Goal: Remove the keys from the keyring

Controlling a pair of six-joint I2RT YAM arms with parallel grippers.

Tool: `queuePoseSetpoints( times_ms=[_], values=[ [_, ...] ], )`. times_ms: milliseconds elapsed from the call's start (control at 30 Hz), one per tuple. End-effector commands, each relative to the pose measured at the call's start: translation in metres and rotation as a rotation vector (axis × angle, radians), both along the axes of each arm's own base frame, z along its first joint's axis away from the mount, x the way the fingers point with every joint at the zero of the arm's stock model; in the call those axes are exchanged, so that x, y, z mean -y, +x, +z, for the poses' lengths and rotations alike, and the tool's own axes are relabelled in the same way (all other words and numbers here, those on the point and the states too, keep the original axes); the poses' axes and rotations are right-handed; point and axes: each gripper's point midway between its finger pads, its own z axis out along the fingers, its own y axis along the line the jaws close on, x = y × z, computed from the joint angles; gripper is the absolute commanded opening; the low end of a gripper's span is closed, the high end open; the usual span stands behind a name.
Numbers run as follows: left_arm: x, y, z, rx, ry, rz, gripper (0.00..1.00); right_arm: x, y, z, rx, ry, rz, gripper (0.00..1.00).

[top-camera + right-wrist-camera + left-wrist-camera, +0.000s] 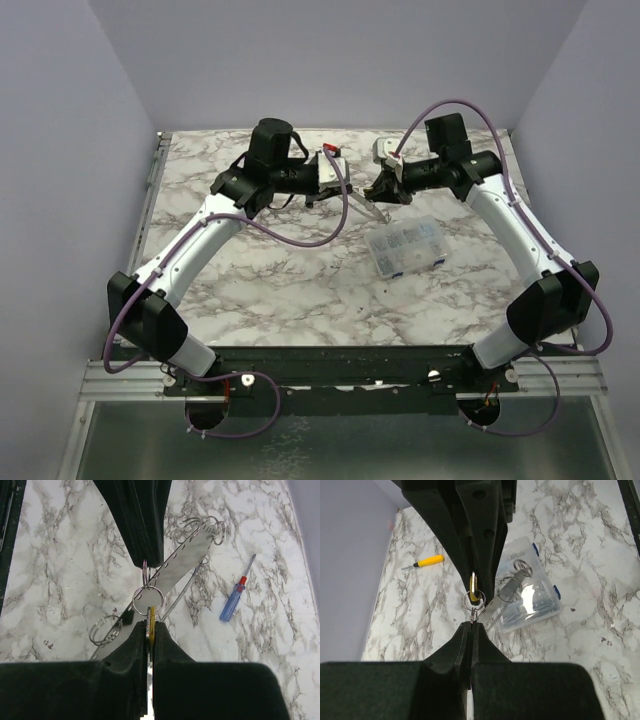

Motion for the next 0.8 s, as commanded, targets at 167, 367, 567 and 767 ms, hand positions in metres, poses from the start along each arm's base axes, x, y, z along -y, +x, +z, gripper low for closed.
queuePoseSetpoints(
  times_ms=[167,367,567,767],
  values=[
    [-0.003,0.003,0.027,-0.077,-0.146,0.111,0.0,-0.011,0.008,0.036,0.016,0.166,-0.042,0.01],
    [-0.01,0.023,0.046,-0.175,-0.409,0.303,0.0,-0.013,0.004,0.048,0.022,0.206,-0.035,0.0],
    [-0.01,0.023,0.069,-0.261,-0.566,0.329,0.0,-0.012,0.007,0.04,-0.003,0.183,-0.056,0.01],
    [-0.007,0.016,0.082,-0.282,-0.626,0.321,0.0,-0.013,0.01,0.034,-0.035,0.175,-0.057,0.01]
  ],
)
